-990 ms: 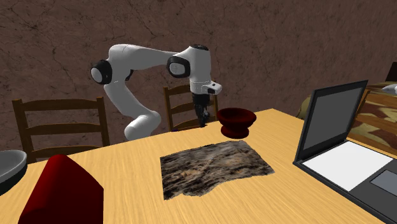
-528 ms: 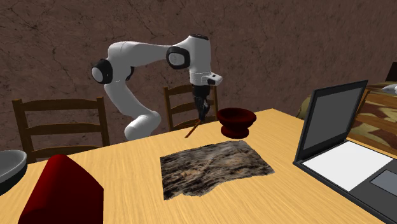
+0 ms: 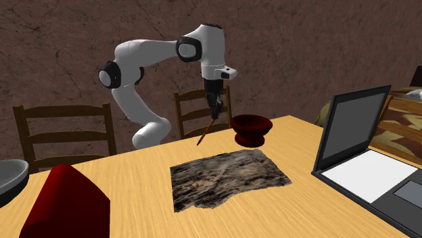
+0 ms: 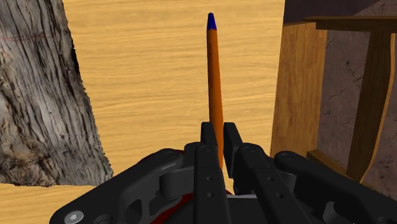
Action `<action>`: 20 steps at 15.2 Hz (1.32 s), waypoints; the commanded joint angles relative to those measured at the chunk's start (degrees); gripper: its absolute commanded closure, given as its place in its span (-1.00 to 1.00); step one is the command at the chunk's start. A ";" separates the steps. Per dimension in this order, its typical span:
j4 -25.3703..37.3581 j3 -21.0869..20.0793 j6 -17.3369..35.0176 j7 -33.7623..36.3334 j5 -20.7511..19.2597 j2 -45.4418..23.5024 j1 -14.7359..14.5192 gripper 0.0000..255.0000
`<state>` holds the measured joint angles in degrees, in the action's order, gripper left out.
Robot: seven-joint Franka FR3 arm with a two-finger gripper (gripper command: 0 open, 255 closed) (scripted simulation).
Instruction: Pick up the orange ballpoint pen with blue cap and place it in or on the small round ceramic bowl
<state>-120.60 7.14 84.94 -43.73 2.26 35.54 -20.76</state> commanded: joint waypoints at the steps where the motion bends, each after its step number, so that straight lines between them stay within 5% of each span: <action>1: 2.20 -0.07 -1.62 0.19 0.11 -0.58 -0.09 1.00; 8: 8.71 -0.05 -6.11 0.48 0.34 -2.60 -0.31 1.00; 20: 29.95 -5.24 -3.56 8.35 3.87 -25.71 -3.66 1.00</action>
<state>-92.93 2.62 81.46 -36.59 5.90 11.87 -23.96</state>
